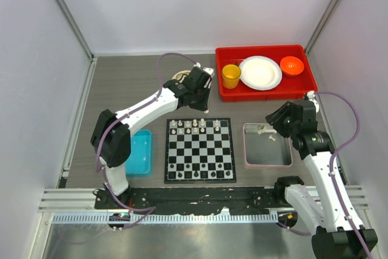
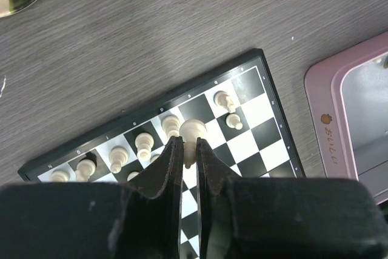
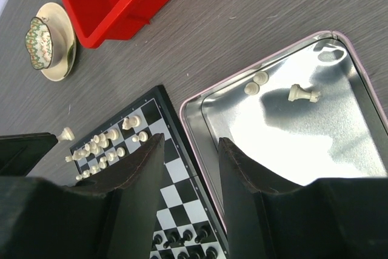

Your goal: Set up the chess pieces on the board

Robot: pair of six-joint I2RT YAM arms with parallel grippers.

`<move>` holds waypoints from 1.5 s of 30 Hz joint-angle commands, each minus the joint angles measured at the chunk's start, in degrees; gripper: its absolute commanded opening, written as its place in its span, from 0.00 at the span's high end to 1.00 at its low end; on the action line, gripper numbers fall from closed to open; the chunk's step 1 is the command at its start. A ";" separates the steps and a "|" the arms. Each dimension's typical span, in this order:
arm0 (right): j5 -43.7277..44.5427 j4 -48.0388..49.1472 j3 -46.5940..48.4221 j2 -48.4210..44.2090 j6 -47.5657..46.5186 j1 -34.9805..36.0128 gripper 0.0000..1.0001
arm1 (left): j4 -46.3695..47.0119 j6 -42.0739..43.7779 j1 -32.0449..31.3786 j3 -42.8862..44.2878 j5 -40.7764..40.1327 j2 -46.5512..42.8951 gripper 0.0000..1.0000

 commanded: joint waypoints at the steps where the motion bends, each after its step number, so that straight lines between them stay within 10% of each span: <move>1: 0.00 0.53 -0.15 0.20 -0.86 -0.12 0.53 | 0.94 1.05 -0.17 -0.32 0.68 -0.14 1.00; 45: -0.62 0.79 -1.03 0.64 -1.39 -0.12 0.53 | -4.42 4.03 -5.62 7.67 -6.97 10.76 1.00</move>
